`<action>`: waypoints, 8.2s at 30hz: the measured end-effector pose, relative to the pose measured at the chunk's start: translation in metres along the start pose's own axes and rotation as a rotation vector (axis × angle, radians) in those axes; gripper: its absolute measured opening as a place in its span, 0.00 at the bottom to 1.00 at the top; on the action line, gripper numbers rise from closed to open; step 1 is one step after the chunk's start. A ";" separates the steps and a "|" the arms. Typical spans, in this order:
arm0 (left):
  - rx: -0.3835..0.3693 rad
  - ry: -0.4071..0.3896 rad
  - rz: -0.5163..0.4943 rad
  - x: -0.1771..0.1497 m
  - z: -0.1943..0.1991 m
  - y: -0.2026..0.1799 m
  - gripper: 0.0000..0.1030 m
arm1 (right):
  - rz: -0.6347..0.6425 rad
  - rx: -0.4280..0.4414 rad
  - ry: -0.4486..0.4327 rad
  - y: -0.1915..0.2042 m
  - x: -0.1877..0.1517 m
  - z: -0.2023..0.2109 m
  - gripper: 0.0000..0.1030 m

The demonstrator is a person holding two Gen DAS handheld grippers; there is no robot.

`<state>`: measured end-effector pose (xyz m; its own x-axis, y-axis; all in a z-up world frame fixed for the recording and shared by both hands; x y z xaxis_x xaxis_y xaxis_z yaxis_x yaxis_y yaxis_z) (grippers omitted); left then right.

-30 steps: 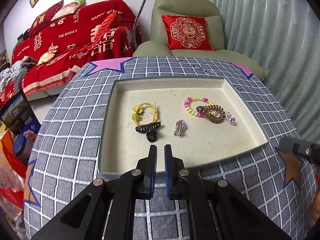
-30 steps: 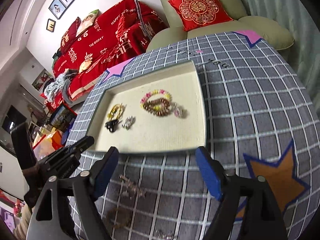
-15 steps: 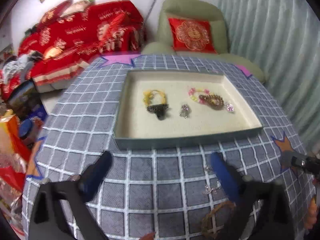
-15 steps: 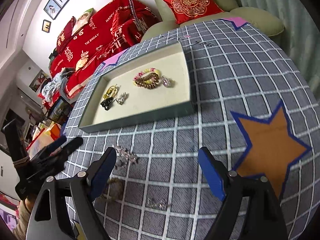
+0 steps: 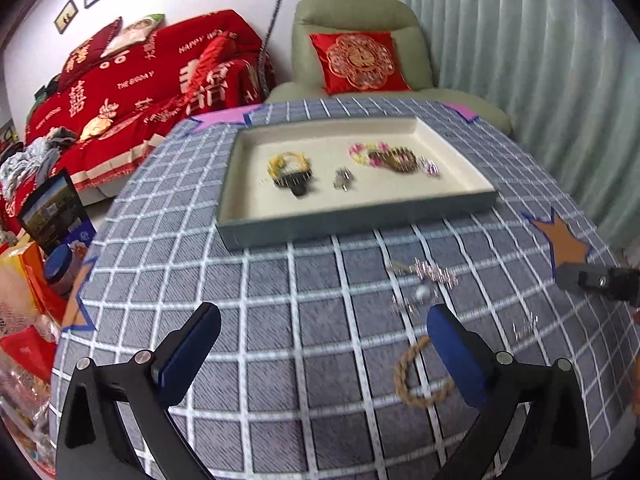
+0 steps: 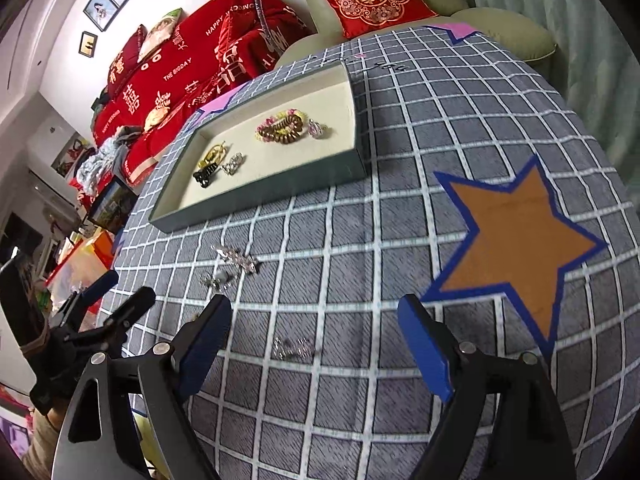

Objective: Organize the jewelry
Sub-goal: 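Withdraw both grippers from the box toward the remaining jewelry, then grasp the silver star hair clip with the right gripper while the left grasps the braided rope bracelet, then carry the star clip and rope bracelet with both grippers into the tray box, then open the right gripper releasing the star clip while the left releases the rope bracelet, then withdraw both grippers from the box toward the remaining silver pieces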

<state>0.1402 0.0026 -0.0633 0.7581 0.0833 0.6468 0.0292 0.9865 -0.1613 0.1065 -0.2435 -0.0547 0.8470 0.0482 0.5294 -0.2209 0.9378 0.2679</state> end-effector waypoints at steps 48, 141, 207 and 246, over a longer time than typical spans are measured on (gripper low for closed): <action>-0.047 0.101 -0.121 -0.045 0.022 -0.034 0.72 | 0.578 0.024 0.155 0.104 0.052 -0.106 0.29; -0.073 -0.084 0.090 0.115 0.025 -0.001 0.16 | 0.127 0.042 -0.131 0.028 0.168 -0.012 0.18; 0.062 0.019 0.024 0.099 -0.057 -0.014 0.16 | 0.059 0.026 -0.049 0.008 0.146 -0.082 0.66; 0.093 -0.077 -0.005 0.101 -0.017 -0.025 1.00 | -0.006 -0.008 -0.084 -0.014 0.124 -0.035 0.87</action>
<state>0.2272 -0.0158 -0.0067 0.7060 0.0850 0.7031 -0.0298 0.9955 -0.0904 0.2321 -0.2389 -0.0212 0.8044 0.0139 0.5939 -0.2121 0.9406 0.2652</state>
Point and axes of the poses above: each gripper's, at about its wrist camera, not at the fingertips, and z roughly against the way its jaws point, y to its left, x to its top, the point moved 3 cm from there along -z, roughly the way its jaws point, and after that the axes turned 14 degrees about z, right-handed, at the moved point
